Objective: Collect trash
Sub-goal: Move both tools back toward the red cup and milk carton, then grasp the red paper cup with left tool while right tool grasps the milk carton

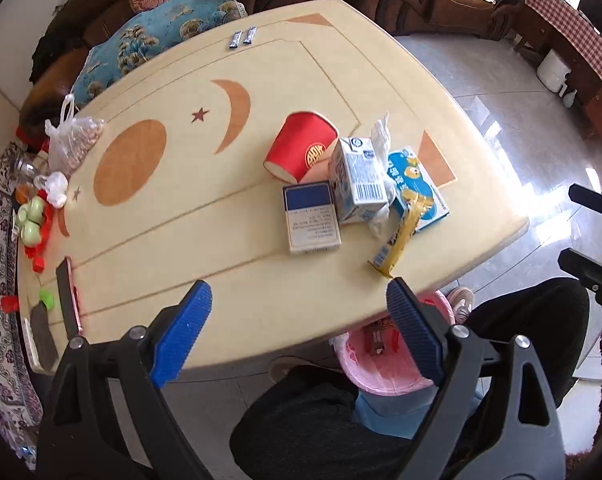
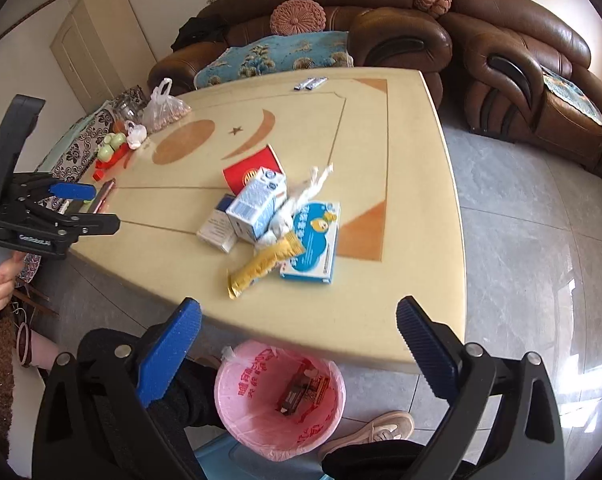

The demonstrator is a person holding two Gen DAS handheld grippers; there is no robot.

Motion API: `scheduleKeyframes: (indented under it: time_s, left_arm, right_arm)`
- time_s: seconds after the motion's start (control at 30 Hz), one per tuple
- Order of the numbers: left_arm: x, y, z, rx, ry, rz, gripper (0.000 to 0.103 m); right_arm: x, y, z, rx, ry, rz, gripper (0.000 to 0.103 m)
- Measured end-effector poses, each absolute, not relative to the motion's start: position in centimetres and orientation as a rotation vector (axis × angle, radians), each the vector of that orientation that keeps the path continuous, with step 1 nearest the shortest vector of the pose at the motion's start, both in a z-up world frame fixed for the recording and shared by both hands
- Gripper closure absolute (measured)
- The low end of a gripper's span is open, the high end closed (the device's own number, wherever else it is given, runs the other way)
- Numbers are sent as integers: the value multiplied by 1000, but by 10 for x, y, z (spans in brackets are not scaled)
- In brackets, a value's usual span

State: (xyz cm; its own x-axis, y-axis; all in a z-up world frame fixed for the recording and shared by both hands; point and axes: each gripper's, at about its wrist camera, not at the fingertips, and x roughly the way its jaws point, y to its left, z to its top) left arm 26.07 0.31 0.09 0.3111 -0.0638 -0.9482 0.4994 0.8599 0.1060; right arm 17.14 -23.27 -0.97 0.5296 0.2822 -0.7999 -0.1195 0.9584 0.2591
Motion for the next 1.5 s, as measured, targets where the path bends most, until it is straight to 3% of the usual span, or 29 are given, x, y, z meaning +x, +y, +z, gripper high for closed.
scheduleKeyframes:
  time_s: [0.2, 0.37, 1.5]
  left_arm:
    - [313, -12, 18, 479, 1234, -381, 16]
    - [330, -30, 21, 569, 1218, -416, 16]
    - [435, -66, -131, 664, 1405, -576, 16]
  right_arm:
    - [204, -228, 39, 181, 960, 289, 7]
    - [229, -215, 43, 174, 997, 325, 7]
    - [350, -145, -130, 359, 1402, 442, 10]
